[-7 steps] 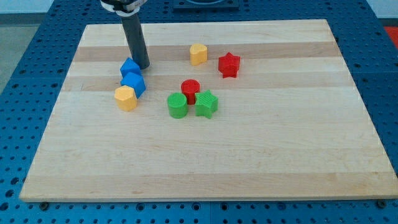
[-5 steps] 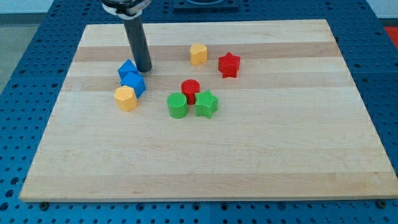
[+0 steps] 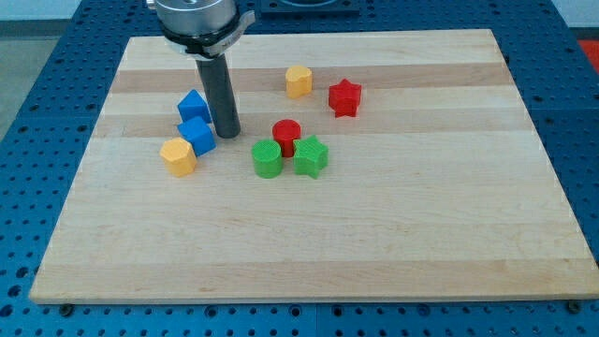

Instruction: Slide the yellow hexagon and blue cube to the bottom of the blue triangle

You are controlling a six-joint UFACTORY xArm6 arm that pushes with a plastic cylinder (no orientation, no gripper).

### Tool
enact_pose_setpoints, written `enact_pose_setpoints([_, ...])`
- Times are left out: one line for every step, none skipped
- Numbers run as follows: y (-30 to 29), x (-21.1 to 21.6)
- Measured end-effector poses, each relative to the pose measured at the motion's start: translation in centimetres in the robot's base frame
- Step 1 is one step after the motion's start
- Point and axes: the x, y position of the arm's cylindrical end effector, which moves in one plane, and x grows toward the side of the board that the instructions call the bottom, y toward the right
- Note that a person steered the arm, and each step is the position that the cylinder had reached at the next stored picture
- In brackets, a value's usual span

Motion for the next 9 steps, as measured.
enact_pose_setpoints([0.5, 1.2])
enact_pose_setpoints([-0.2, 1.9])
enact_pose_setpoints([-1.9, 1.9])
enact_pose_setpoints([-2.6, 1.9])
enact_pose_setpoints([-2.4, 1.9])
enact_pose_setpoints([-1.0, 3.2])
enact_pose_setpoints([-1.0, 5.6])
enact_pose_setpoints([-2.0, 8.1])
enact_pose_setpoints([-3.4, 9.3])
